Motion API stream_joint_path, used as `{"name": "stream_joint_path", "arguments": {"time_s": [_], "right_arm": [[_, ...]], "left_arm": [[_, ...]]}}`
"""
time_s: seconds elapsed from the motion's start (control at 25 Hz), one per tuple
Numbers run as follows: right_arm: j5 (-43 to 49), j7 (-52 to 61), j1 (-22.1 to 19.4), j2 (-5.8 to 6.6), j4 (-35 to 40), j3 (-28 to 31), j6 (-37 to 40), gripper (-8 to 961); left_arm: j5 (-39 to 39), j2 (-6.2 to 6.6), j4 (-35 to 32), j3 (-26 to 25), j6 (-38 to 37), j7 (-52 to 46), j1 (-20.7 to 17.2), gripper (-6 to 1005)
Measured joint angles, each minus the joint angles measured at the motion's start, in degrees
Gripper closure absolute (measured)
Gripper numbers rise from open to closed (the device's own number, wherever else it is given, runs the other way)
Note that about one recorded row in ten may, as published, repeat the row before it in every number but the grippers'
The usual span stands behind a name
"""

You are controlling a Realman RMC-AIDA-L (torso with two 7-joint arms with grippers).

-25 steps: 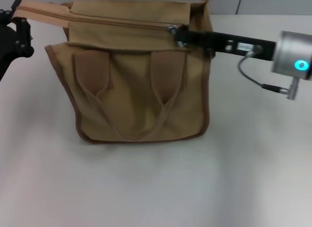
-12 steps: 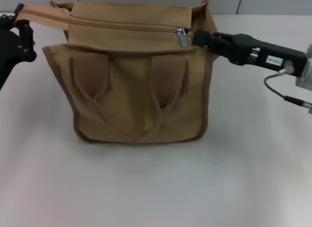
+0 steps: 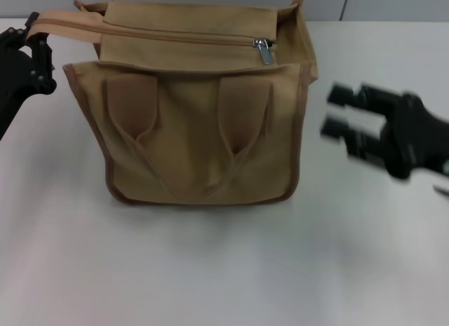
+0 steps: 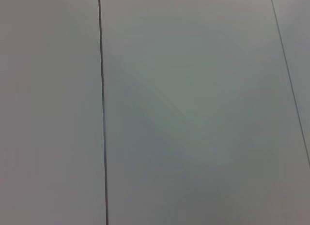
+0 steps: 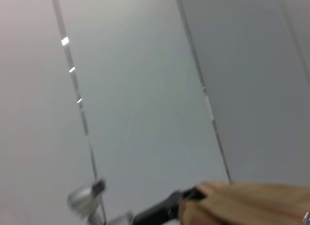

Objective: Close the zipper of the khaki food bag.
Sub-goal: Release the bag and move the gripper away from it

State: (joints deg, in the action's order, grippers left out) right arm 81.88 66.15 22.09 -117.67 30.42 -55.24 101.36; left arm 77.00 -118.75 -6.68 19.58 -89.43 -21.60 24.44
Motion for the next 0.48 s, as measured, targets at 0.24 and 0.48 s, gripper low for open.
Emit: {"name": "stream_joint_path", "arguments": {"time_s": [0.24, 0.48], "right_arm": [[9.8, -7.2, -1.7, 0.68, -1.9, 0.1, 2.1, 305], [14.0, -7.7, 0.2, 0.63, -4.4, -0.5, -1.9, 181]], "left_arm": [[0.1, 0.11, 0.0, 0.3, 0.1, -0.3, -0.3, 969], [0.2, 0.42, -2.3, 5.4, 1.5, -7.5, -1.0, 968]]}}
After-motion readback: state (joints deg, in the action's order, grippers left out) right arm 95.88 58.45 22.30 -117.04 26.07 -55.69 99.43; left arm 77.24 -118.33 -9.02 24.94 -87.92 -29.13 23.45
